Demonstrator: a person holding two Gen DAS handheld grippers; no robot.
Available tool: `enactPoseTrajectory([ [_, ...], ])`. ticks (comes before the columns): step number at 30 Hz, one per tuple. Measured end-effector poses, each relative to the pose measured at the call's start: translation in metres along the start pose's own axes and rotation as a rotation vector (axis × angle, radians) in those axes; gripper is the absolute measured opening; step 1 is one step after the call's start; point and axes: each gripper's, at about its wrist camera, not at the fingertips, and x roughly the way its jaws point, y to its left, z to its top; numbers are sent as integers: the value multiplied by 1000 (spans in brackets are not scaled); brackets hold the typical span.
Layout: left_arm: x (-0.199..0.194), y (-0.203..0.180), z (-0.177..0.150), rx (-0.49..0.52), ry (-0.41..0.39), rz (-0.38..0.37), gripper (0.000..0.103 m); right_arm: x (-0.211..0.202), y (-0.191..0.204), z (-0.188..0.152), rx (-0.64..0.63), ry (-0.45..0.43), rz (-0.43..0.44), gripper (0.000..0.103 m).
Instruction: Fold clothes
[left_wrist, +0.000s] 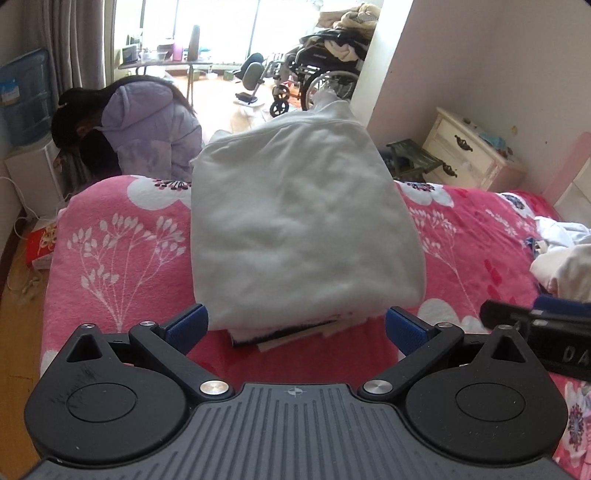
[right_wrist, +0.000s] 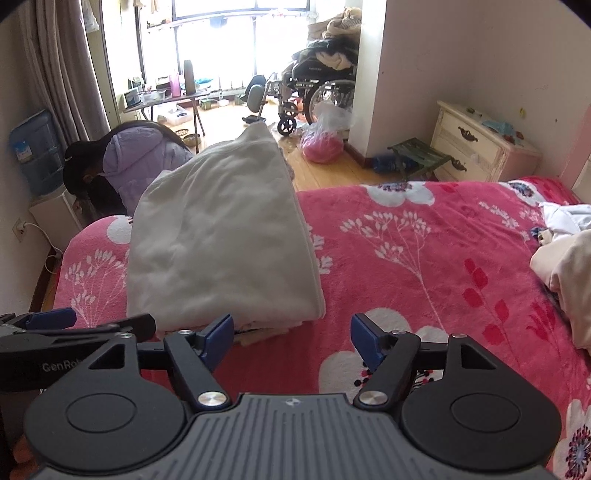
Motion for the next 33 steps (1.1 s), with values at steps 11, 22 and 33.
enactPoseTrajectory([
  [11,1,5,2,5,-21,39,103,8,8,-1,-7,17,5,75],
  [22,3,4,1,64,-35,56,103,12,14,-1,-22,8,7,77],
  [33,4,10,7,37,-54,84,103,18,17,-2,-17,23,0,79],
])
